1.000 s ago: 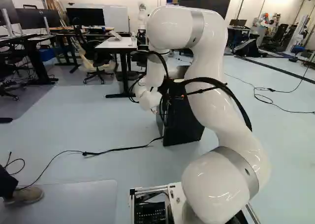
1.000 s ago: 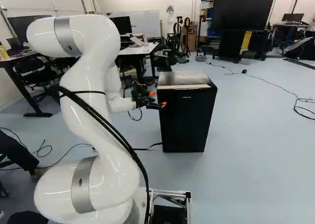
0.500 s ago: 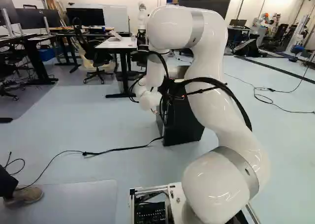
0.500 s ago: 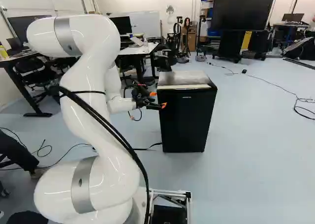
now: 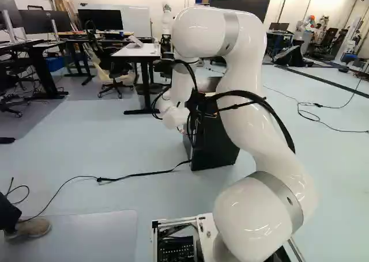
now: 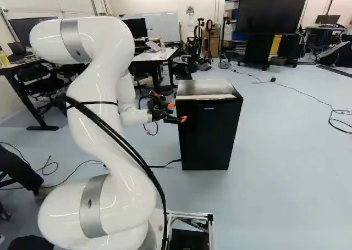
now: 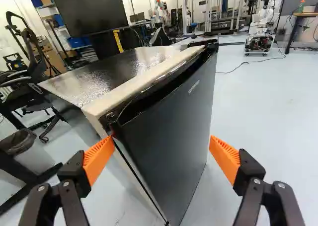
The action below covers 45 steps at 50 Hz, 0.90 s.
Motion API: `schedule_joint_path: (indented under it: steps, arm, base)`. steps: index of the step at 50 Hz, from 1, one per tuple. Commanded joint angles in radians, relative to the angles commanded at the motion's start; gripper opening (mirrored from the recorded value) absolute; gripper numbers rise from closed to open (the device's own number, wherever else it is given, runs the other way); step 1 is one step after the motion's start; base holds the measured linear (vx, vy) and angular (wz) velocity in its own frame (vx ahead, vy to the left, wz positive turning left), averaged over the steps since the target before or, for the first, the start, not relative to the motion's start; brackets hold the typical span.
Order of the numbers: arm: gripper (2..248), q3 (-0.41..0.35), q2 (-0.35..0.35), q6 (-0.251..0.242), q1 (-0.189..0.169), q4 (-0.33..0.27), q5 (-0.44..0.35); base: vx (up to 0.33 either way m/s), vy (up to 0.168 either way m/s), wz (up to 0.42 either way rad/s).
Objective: Open the fridge door
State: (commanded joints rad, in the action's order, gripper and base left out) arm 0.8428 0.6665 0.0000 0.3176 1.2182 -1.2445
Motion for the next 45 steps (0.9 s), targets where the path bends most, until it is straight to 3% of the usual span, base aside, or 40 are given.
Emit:
schedule_joint_path:
  steps: [45]
  arm:
    - [247, 0.0, 0.0, 0.0, 0.001, 0.168, 0.0]
  base:
    - [-0.001, -0.005, -0.006]
